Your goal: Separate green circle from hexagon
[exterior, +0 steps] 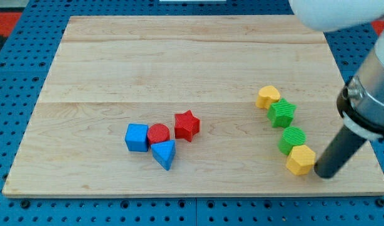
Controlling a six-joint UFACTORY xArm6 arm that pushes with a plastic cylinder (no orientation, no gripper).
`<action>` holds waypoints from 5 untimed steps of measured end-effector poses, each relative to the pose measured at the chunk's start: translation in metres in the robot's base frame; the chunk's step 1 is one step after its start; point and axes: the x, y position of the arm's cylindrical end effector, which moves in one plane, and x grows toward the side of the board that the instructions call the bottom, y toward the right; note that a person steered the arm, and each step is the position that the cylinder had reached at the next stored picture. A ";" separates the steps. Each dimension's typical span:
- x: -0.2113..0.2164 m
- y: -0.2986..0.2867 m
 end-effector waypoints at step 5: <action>-0.068 -0.022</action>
